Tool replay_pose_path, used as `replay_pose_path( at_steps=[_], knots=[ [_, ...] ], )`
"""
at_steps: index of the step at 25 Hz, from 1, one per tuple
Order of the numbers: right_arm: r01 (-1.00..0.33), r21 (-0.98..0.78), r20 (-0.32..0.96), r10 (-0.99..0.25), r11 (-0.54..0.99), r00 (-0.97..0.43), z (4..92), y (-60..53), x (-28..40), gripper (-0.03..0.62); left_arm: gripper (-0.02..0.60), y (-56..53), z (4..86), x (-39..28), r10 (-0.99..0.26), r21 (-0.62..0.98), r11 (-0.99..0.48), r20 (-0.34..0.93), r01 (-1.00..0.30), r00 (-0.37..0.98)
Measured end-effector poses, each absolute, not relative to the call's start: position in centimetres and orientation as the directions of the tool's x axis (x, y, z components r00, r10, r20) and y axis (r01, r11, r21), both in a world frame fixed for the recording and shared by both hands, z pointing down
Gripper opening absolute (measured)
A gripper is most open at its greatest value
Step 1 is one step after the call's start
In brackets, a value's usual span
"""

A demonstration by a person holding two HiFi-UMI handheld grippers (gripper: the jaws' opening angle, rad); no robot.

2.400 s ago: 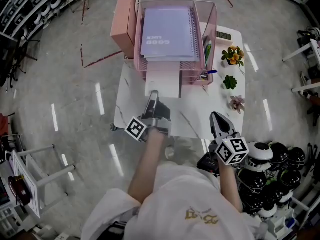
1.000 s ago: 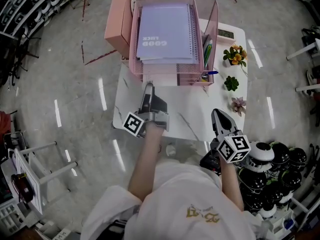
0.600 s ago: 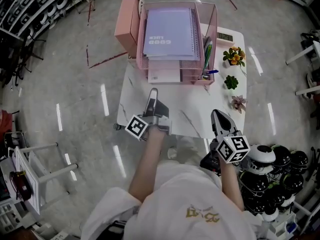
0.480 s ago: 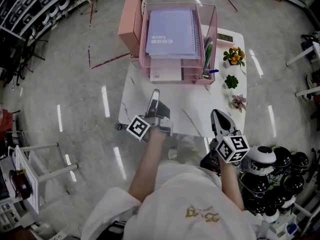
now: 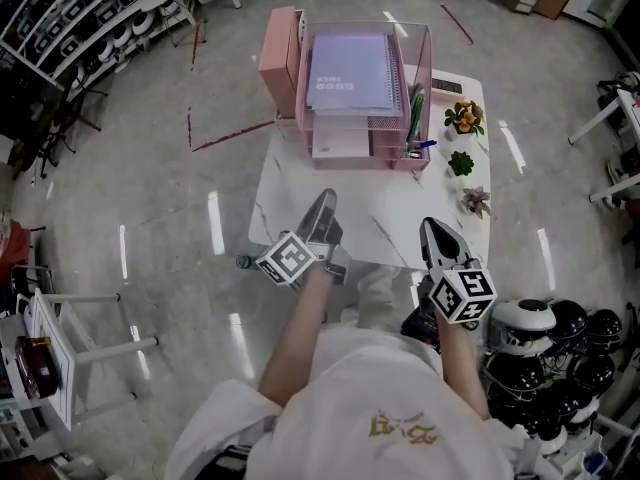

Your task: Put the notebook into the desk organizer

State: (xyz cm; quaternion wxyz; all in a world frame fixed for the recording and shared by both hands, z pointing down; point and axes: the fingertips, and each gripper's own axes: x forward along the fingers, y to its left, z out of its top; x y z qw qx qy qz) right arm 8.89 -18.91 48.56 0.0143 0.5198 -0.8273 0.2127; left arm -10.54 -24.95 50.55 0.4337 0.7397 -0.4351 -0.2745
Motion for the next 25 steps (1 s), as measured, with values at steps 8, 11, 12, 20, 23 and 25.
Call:
replay_pose_path(
  at_steps=[8,11,12,20,23,25],
  knots=[
    [-0.86,-0.317,0.203,-0.858,0.399,-0.472,46.5,-17.1,7.1,0.012,0.017,-22.0,47.7,-9.6,-0.833,0.6,-0.4,0.077,-0.692,0.548],
    [-0.863,-0.304,0.194,-0.861,0.403,-0.47,46.0,-16.5,6.7,0.012,0.017,-21.2,47.0,-9.8,-0.835,0.555,-0.417,0.078,-0.72,0.544],
    [-0.864,-0.302,0.192,-0.862,0.403,-0.469,45.9,-16.3,6.6,0.012,0.017,-21.0,46.8,-9.9,-0.834,0.549,-0.422,0.076,-0.721,0.546],
    [-0.871,-0.301,0.188,-0.871,0.388,-0.453,45.6,-15.9,6.7,0.012,0.017,-20.1,46.4,-10.6,-0.829,0.518,-0.437,0.086,-0.736,0.553],
    [-0.872,-0.303,0.182,-0.875,0.383,-0.448,45.4,-15.9,6.7,0.012,0.017,-20.0,46.4,-10.9,-0.83,0.521,-0.434,0.087,-0.735,0.551],
    [-0.872,-0.301,0.18,-0.875,0.386,-0.45,45.2,-16.0,6.6,0.012,0.017,-20.1,46.3,-10.9,-0.83,0.523,-0.434,0.084,-0.734,0.552]
  ],
)
